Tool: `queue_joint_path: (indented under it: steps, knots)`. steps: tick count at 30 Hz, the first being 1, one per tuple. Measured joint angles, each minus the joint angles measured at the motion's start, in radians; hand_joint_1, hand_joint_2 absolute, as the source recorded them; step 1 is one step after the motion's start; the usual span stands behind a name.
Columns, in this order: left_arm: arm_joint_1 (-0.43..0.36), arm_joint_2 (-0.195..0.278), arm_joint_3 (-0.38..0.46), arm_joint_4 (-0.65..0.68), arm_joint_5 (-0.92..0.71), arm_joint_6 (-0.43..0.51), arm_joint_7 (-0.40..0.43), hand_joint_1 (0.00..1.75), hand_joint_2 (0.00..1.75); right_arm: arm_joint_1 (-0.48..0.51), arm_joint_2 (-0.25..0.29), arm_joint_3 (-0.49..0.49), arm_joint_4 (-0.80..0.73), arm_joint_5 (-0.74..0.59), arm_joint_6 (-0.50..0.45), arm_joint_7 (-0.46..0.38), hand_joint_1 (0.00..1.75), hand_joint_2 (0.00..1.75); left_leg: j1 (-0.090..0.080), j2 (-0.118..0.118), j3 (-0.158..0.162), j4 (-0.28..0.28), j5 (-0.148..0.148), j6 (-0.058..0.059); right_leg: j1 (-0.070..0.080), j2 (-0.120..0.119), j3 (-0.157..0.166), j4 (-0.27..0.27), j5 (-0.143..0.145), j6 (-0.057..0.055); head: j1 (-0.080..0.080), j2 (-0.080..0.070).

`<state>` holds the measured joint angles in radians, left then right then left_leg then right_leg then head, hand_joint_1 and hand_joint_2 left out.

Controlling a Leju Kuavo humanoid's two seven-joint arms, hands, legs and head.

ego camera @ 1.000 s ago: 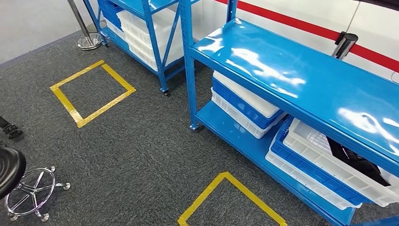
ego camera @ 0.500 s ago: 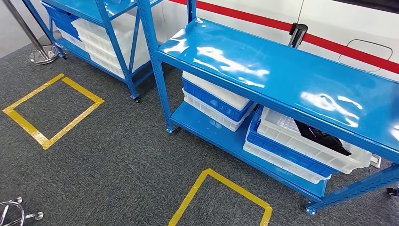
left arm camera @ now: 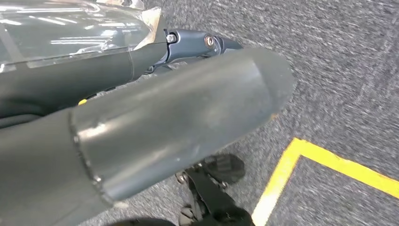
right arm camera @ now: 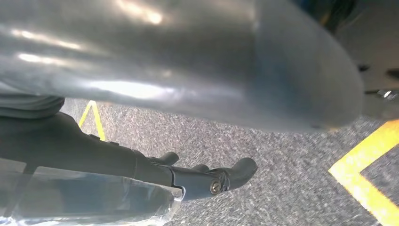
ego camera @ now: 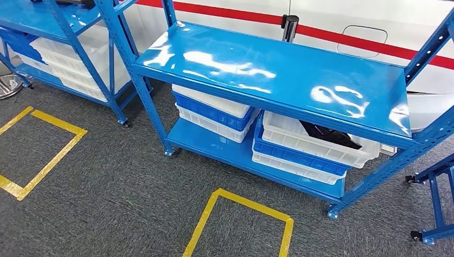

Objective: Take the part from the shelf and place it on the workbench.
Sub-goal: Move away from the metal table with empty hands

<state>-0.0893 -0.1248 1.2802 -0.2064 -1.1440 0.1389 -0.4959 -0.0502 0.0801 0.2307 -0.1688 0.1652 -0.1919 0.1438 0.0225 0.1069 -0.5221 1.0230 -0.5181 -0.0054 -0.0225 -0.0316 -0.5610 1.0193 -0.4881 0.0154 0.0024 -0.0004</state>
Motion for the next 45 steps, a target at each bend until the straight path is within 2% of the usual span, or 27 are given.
queue_joint_path:
  steps: [1,3,4,5,6,7,8,10,12,14,16,18,20,22,24,29,31,32,34,35,36,38,39,41,43,44,45]
  knots:
    - [-0.001,-0.001,0.0,0.0,0.0,0.0,-0.001,0.0,0.0,0.0,0.0,0.0,0.0,0.0,0.0,0.0,0.0,0.0,0.004,-0.024,-0.01,0.028,-0.022,-0.005,-0.003,0.011,0.003,-0.001,0.003,-0.007,-0.002,0.0]
    - [0.001,-0.002,0.0,0.0,0.0,-0.001,-0.003,0.0,0.0,0.0,0.0,0.0,0.0,0.0,0.0,0.0,0.0,0.0,0.006,-0.08,-0.056,0.135,-0.087,-0.008,-0.001,0.032,0.003,-0.002,0.007,-0.016,-0.005,0.0]
    - [0.003,-0.002,0.0,0.0,0.0,-0.001,-0.003,0.0,0.0,-0.001,0.0,0.0,0.0,0.0,0.0,0.0,0.0,0.0,0.006,-0.094,-0.085,0.197,-0.114,-0.008,0.002,0.045,0.002,-0.001,0.008,-0.019,-0.005,0.0]
    - [0.005,-0.002,0.0,0.0,0.0,-0.001,-0.004,0.0,0.0,-0.001,0.0,0.001,0.0,0.0,0.0,0.0,0.0,0.0,0.006,-0.101,-0.108,0.241,-0.126,-0.006,0.006,0.059,0.002,-0.001,0.008,-0.02,-0.005,0.0]
    - [0.006,-0.002,0.0,0.0,0.0,-0.001,-0.004,0.0,0.0,0.0,0.0,0.001,0.0,0.0,0.001,0.0,0.0,0.0,0.006,-0.105,-0.118,0.253,-0.117,-0.003,0.008,0.073,0.004,0.0,0.008,-0.02,-0.005,0.0]
    - [0.007,-0.002,0.0,0.0,0.0,-0.001,-0.004,0.0,0.0,0.0,0.0,0.001,0.0,0.0,0.001,0.0,0.0,0.0,0.005,-0.11,-0.112,0.231,-0.09,0.001,0.01,0.087,0.006,0.0,0.008,-0.02,-0.005,0.0]
    - [0.007,-0.002,0.0,0.0,0.0,-0.001,-0.004,0.0,0.0,0.0,0.0,0.001,0.0,0.0,0.001,0.0,0.0,0.0,0.005,-0.122,-0.092,0.179,-0.052,0.006,0.01,0.101,0.008,0.0,0.008,-0.02,-0.005,0.0]
    - [0.007,-0.002,0.0,0.0,0.0,-0.002,-0.005,0.0,0.0,-0.001,0.001,0.001,0.0,0.0,0.002,0.0,0.0,0.0,0.005,-0.172,-0.046,0.062,0.006,0.016,0.013,0.125,0.007,0.001,0.009,-0.019,-0.004,0.0]
    - [0.007,-0.002,0.0,0.0,0.0,-0.002,-0.007,0.0,0.0,-0.003,0.002,0.001,0.0,0.0,0.005,0.0,0.0,0.0,0.0,-0.2,-0.026,0.009,0.019,0.021,0.013,0.146,-0.001,0.002,0.011,-0.012,-0.004,0.0]
    - [0.005,-0.002,0.0,0.0,0.0,-0.003,-0.008,0.0,0.0,-0.001,0.002,0.001,0.0,0.0,0.007,0.0,0.0,0.0,-0.005,-0.178,-0.022,-0.003,0.023,0.029,0.009,0.158,-0.012,0.002,0.015,0.0,-0.005,0.0]
    - [0.005,-0.003,0.0,0.0,0.0,-0.003,-0.008,0.0,0.0,0.0,0.001,0.001,0.0,-0.001,0.008,0.001,0.0,0.0,-0.005,-0.152,-0.016,-0.019,0.032,0.041,0.01,0.121,-0.033,0.032,0.0,0.005,-0.002,0.0]
    - [0.008,-0.002,0.0,0.0,0.0,-0.003,-0.007,0.0,0.0,-0.003,0.001,0.001,0.0,-0.002,0.008,0.001,0.0,0.0,-0.006,-0.121,-0.013,-0.027,0.036,0.048,0.011,0.068,-0.084,0.129,-0.048,0.0,0.003,0.0]
    - [0.01,-0.002,0.0,0.0,0.0,-0.003,-0.004,0.0,0.0,-0.005,0.0,0.0,0.001,-0.002,0.009,0.001,0.0,0.0,-0.008,-0.089,-0.015,-0.026,0.035,0.049,0.007,0.051,-0.139,0.241,-0.091,0.0,0.007,0.0]
    - [0.01,-0.001,0.0,0.0,0.0,-0.002,-0.002,0.0,0.0,-0.003,0.0,0.0,0.001,-0.002,0.009,0.001,0.0,0.0,-0.007,-0.063,-0.016,-0.026,0.034,0.048,0.0,0.043,-0.148,0.268,-0.09,0.013,0.008,0.0]
    - [0.01,-0.001,0.0,0.0,0.0,-0.002,-0.001,0.0,0.0,-0.002,0.0,0.0,0.001,-0.002,0.009,0.001,0.0,0.0,-0.006,-0.053,-0.016,-0.025,0.034,0.047,-0.003,0.04,-0.137,0.251,-0.079,0.021,0.008,0.0]
    - [0.01,-0.001,0.0,0.0,0.0,-0.002,-0.001,0.0,0.0,-0.002,0.0,0.0,0.001,-0.002,0.009,0.001,0.0,0.0,-0.006,-0.053,-0.016,-0.025,0.034,0.047,-0.003,0.04,-0.136,0.25,-0.079,0.022,0.008,0.0]
    - [0.01,-0.001,0.0,0.0,0.0,-0.002,-0.001,0.0,0.0,-0.001,0.0,0.0,0.001,-0.002,0.009,0.001,0.0,0.0,-0.006,-0.05,-0.016,-0.025,0.033,0.047,-0.004,0.038,-0.127,0.233,-0.072,0.025,0.008,0.0]
    - [0.01,-0.001,0.0,0.0,0.0,-0.002,-0.001,0.0,0.0,-0.001,-0.001,0.0,0.001,-0.002,0.009,0.0,0.0,0.0,-0.005,-0.047,-0.015,-0.025,0.033,0.046,-0.005,0.035,-0.113,0.209,-0.063,0.029,0.009,0.0]
    - [0.011,-0.001,0.0,0.0,0.0,-0.002,-0.001,0.0,0.0,-0.004,-0.001,0.0,0.0,-0.003,0.009,-0.006,0.0,0.0,-0.008,-0.026,-0.013,-0.021,0.025,0.033,-0.005,-0.012,-0.04,0.087,-0.028,0.037,0.011,0.0]
    - [0.009,-0.001,0.0,0.0,0.0,-0.002,-0.001,0.0,0.0,-0.005,-0.002,0.0,0.0,-0.003,0.008,-0.011,0.0,0.0,-0.009,-0.015,-0.009,-0.019,0.022,0.023,-0.002,-0.028,-0.013,0.038,-0.015,0.034,0.008,0.0]
    - [0.007,-0.001,0.0,0.0,0.0,-0.003,-0.001,0.0,0.0,-0.005,-0.003,0.0,0.0,-0.001,0.004,-0.016,0.0,0.0,-0.008,-0.006,-0.005,-0.019,0.019,0.025,0.0,-0.04,0.011,-0.003,-0.003,0.028,0.005,0.0]
    - [0.002,-0.001,0.0,0.0,0.0,-0.006,0.0,0.0,0.0,-0.001,-0.003,0.003,0.0,0.012,-0.003,-0.016,0.0,0.0,-0.001,-0.004,0.003,-0.027,0.024,0.044,0.003,-0.024,0.012,-0.007,0.001,0.011,-0.004,0.0]
    - [0.001,-0.001,0.0,0.0,0.0,-0.008,0.001,0.0,0.0,-0.001,-0.003,0.006,0.0,0.02,-0.006,-0.014,0.0,0.0,0.001,-0.007,0.005,-0.031,0.026,0.057,0.004,-0.021,0.014,-0.01,0.002,0.008,-0.005,0.0]
    - [0.001,-0.001,0.0,0.0,0.0,-0.01,0.003,0.0,0.0,0.0,-0.003,0.013,0.0,0.03,-0.006,-0.01,0.0,0.0,0.004,-0.008,0.005,-0.033,0.029,0.057,0.008,-0.021,0.013,-0.01,0.002,0.006,-0.005,0.0]
    - [0.001,-0.001,0.0,0.0,0.0,-0.012,0.004,0.0,0.87,0.0,-0.003,0.018,0.0,0.032,-0.006,-0.008,0.0,0.0,0.005,-0.008,0.005,-0.034,0.03,0.051,0.01,-0.021,0.013,-0.009,0.002,0.006,-0.005,0.0]
    - [0.001,-0.002,0.0,0.0,0.0,-0.012,0.004,0.0,1.31,0.0,-0.003,0.02,0.0,0.033,-0.006,-0.007,0.0,0.0,0.006,-0.008,0.005,-0.034,0.03,0.044,0.011,-0.021,0.013,-0.009,0.002,0.005,-0.005,0.0]
    - [0.001,-0.002,0.0,0.0,0.0,-0.012,0.004,0.0,1.75,0.0,-0.003,0.021,0.0,0.033,-0.006,-0.006,0.0,0.44,0.007,-0.008,0.005,-0.035,0.031,0.033,0.012,-0.021,0.013,-0.009,0.001,0.005,-0.005,0.0]
